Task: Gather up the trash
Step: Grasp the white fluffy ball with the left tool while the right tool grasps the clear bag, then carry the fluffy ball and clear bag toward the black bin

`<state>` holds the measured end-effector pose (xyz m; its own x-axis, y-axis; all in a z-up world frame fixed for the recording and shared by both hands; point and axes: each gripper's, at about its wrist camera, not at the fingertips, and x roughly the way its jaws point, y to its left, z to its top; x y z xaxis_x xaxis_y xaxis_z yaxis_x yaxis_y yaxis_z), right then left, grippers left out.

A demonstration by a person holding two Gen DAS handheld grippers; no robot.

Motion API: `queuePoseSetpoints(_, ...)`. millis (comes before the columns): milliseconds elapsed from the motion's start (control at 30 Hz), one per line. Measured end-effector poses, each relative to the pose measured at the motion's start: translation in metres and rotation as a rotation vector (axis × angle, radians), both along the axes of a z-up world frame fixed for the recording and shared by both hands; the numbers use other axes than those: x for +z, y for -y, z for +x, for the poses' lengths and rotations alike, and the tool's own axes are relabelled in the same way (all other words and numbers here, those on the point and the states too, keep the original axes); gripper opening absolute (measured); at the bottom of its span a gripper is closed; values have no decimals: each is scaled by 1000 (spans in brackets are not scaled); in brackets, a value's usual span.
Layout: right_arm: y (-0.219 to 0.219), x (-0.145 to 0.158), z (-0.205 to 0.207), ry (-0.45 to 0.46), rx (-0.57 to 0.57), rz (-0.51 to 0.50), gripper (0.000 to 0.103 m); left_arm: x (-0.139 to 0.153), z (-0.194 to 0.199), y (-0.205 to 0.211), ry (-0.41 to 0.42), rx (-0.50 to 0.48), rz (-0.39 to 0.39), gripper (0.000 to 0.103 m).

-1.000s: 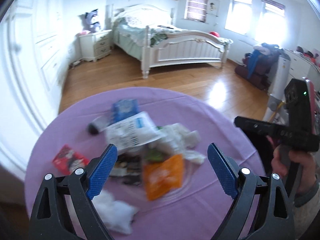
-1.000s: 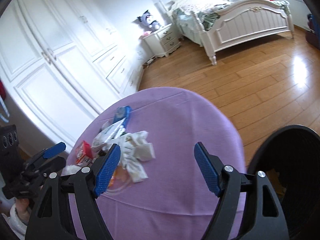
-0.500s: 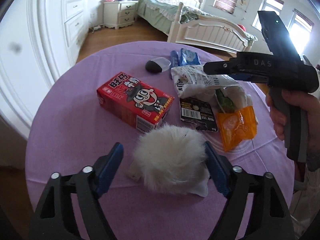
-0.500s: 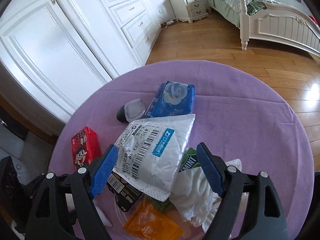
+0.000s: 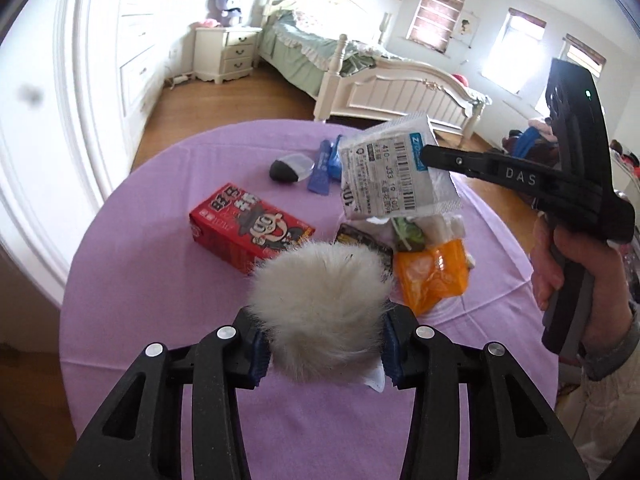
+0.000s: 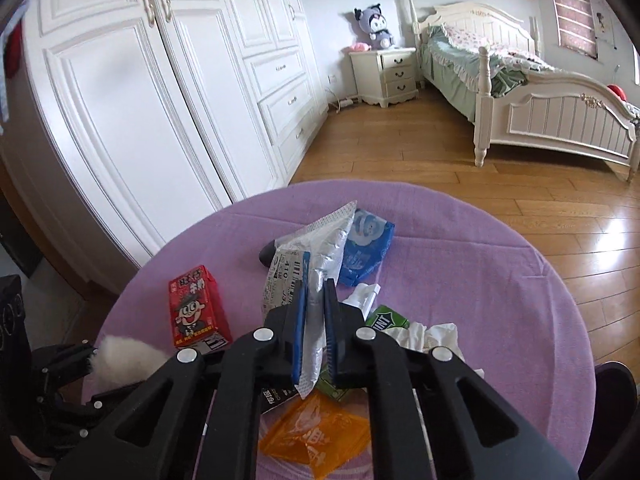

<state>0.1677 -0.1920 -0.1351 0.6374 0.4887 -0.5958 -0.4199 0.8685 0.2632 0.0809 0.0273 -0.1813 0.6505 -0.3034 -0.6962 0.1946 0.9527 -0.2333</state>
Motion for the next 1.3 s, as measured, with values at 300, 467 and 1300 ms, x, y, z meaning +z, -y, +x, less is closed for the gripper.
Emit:
queuePoseSetpoints(300,80,25,-41,131,-161,42,7,51,19,51,105,-88,-29,44)
queuePoseSetpoints(467,134,22,-60,144,-267,65,7,64,45,105,126,-191,-58,44)
queuePoseSetpoints(1300,306,-87,-81,-48,-701,-67,7,-21,119,382,-81,-557,-57,44)
